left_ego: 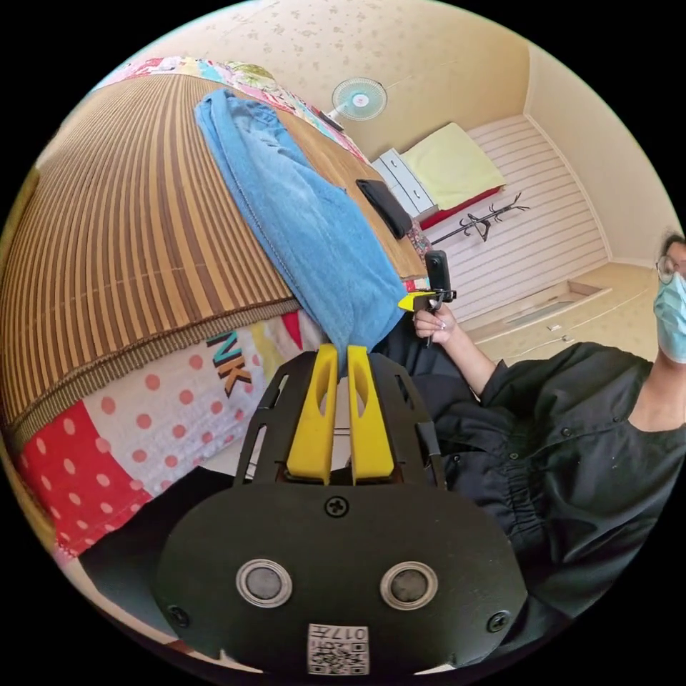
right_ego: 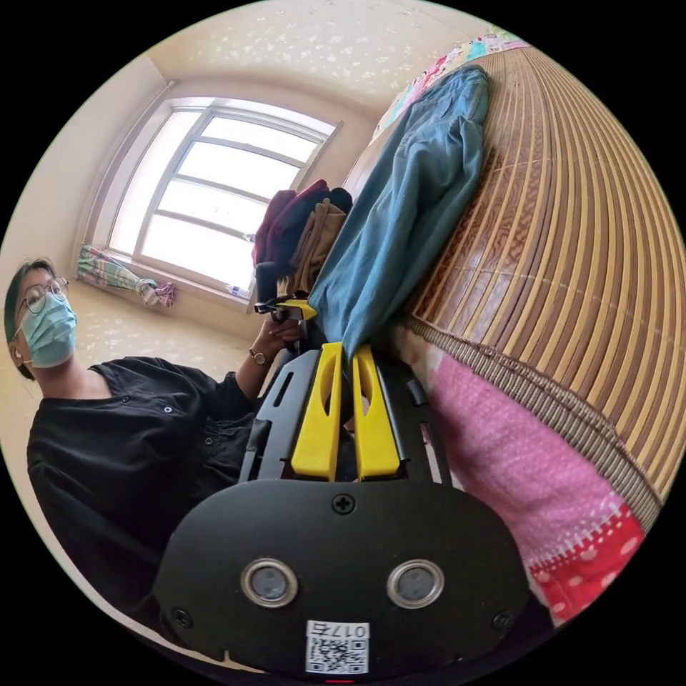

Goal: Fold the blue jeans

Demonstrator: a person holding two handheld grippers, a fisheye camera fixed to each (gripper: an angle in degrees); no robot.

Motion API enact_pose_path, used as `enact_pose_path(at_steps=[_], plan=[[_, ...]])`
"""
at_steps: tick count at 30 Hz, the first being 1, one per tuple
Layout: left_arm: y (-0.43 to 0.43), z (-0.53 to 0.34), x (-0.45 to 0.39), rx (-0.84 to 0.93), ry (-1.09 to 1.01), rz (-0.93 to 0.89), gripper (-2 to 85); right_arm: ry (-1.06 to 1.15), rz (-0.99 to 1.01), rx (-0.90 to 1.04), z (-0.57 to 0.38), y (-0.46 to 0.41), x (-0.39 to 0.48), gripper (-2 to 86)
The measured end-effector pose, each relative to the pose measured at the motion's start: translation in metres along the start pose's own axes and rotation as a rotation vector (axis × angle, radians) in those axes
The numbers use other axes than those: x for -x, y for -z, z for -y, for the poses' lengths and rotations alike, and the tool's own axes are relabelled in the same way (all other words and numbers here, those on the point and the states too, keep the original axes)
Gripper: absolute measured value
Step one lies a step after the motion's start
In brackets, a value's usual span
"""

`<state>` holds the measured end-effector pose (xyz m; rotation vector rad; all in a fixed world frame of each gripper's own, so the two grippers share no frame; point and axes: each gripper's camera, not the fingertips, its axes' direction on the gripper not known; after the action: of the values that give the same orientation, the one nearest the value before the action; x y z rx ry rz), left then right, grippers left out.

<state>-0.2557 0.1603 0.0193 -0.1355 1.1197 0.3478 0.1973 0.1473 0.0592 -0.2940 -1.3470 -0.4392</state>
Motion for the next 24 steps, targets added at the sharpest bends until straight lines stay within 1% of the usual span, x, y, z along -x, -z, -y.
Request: enact_pose_path(at_steps=[2, 4, 7, 13, 17, 19, 22, 24], plan=[[0.016, -0.006, -0.013, -0.075, -0.057, -0.06, 0.2, 0.037, 0.046, -0.037, -0.005, 0.012, 0.016, 2.1], [0.041, -0.012, -0.028, -0.198, -0.125, -0.159, -0.1, 0.101, 0.117, -0.108, -0.01, 0.033, 0.042, 1.9], [0.073, -0.014, -0.05, -0.328, -0.211, -0.249, -0.4, 0.203, 0.161, -0.176, -0.01, 0.061, 0.083, 1.8], [0.122, 0.003, -0.119, -0.471, -0.417, -0.265, -0.4, 0.449, 0.016, -0.217, -0.001, 0.108, 0.193, 1.9], [0.151, 0.016, -0.158, -0.53, -0.526, -0.33, -0.3, 0.564, -0.004, -0.278, -0.003, 0.135, 0.255, 1.9], [0.17, 0.025, -0.19, -0.555, -0.624, -0.341, -0.4, 0.639, -0.021, -0.308, -0.005, 0.15, 0.298, 1.9], [0.192, 0.041, -0.228, -0.55, -0.736, -0.367, -0.4, 0.709, -0.083, -0.345, -0.004, 0.168, 0.349, 1.9], [0.204, 0.054, -0.246, -0.544, -0.751, -0.382, -0.4, 0.76, -0.124, -0.346, -0.003, 0.179, 0.378, 2.0]])
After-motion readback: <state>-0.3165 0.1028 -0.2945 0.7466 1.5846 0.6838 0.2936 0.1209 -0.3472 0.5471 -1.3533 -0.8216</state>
